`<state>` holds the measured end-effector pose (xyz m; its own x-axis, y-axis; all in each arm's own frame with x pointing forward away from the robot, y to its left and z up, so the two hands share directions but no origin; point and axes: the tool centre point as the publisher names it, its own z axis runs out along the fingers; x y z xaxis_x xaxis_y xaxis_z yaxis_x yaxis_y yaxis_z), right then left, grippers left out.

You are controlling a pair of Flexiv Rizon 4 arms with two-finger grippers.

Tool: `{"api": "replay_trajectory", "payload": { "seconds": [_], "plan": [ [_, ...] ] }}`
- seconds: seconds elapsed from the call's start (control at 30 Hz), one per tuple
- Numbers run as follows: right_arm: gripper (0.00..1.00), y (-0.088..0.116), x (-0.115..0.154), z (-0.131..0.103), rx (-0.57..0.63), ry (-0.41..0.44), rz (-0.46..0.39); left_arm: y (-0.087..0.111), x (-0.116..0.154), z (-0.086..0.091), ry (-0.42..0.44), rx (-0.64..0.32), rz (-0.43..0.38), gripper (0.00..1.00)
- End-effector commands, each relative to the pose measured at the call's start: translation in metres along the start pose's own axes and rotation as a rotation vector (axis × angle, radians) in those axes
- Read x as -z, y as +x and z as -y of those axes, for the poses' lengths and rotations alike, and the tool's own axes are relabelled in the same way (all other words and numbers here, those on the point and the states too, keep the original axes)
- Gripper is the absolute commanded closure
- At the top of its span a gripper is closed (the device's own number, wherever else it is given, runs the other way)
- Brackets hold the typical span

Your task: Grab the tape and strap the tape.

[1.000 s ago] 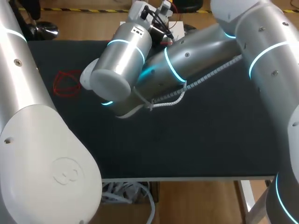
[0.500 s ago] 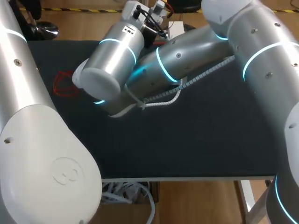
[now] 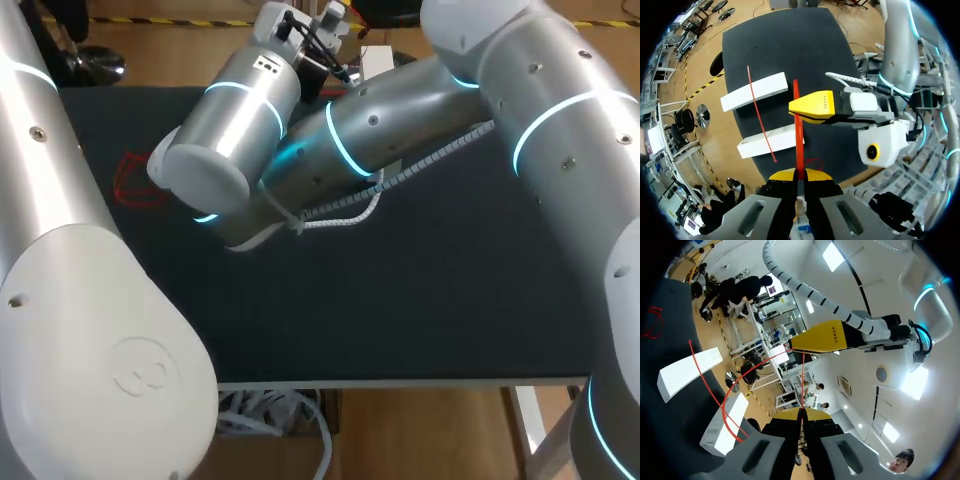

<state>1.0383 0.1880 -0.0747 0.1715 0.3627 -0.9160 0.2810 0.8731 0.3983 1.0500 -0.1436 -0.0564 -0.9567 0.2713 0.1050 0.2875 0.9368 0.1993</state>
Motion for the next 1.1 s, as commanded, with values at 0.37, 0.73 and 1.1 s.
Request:
{"api": "replay_trajectory", "payload": {
  "seconds": [0.37,0.73,1.1],
  "plan": [
    [1.0,-0.001,-0.002,-0.006,0.004,-0.006,-0.008,-0.001,0.002,0.001,-0.005,0.001,-0.006,1.0],
    [1.0,-0.002,-0.002,-0.01,0.017,-0.018,-0.01,-0.001,0.002,0.001,-0.005,0.001,-0.006,1.0],
    [1.0,-0.002,-0.001,-0.016,0.026,-0.034,-0.011,-0.001,0.002,0.001,-0.005,0.001,-0.006,1.0]
  ]
}}
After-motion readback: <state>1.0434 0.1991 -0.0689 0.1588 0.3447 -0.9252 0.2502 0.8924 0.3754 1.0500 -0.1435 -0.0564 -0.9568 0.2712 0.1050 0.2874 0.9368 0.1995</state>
